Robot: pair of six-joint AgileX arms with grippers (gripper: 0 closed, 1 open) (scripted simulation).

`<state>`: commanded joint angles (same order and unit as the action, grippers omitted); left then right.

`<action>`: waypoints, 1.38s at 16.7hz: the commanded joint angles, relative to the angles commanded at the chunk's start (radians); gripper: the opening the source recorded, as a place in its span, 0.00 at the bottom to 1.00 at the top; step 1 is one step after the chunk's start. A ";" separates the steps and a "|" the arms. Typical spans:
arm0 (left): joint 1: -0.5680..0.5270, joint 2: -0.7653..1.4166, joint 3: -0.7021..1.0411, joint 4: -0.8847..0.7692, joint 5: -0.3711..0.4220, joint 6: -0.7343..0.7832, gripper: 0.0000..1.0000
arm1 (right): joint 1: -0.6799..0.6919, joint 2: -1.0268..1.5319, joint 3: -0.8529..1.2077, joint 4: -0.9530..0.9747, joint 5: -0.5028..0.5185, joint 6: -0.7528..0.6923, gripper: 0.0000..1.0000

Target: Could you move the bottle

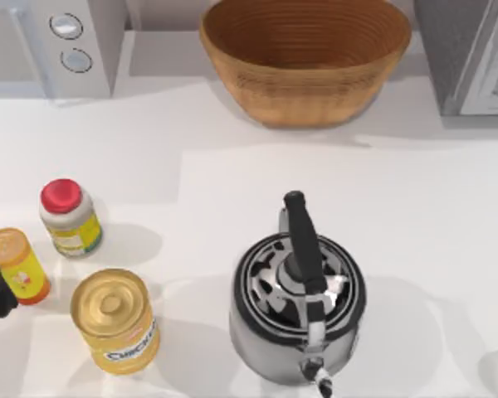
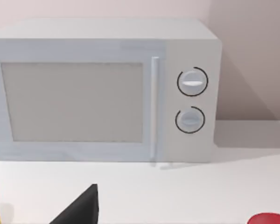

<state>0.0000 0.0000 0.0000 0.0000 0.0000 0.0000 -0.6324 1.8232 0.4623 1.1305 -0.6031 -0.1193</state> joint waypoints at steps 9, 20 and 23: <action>0.000 0.000 0.000 0.000 0.000 0.000 1.00 | 0.030 0.103 0.052 0.045 0.032 0.008 0.00; 0.000 0.000 0.000 0.000 0.000 0.000 1.00 | 0.089 0.295 0.164 0.142 0.096 0.023 0.00; 0.000 0.000 0.000 0.000 0.000 0.000 1.00 | 0.089 0.295 0.164 0.142 0.096 0.023 0.23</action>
<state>0.0000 0.0000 0.0000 0.0000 0.0000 0.0000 -0.5429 2.1182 0.6267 1.2725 -0.5070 -0.0959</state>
